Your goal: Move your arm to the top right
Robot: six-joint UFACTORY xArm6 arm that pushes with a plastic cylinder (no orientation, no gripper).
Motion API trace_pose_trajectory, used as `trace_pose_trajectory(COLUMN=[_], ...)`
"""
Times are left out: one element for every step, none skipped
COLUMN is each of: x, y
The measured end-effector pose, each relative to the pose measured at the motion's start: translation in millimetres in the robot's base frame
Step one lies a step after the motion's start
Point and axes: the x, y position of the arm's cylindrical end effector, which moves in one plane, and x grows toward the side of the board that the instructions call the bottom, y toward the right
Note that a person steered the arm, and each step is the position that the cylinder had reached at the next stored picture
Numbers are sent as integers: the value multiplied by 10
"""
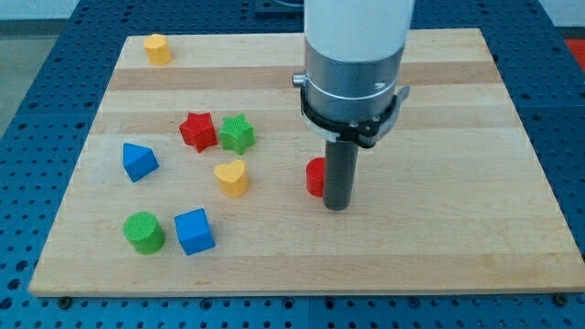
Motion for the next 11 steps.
trace_pose_trajectory(x=[-121, -134, -219, -392, -573, -759, -947, -1184, -1396, -1579, -1712], y=[-87, -208, -299, -381, -431, -434, -434, -453, -503, -584, -623])
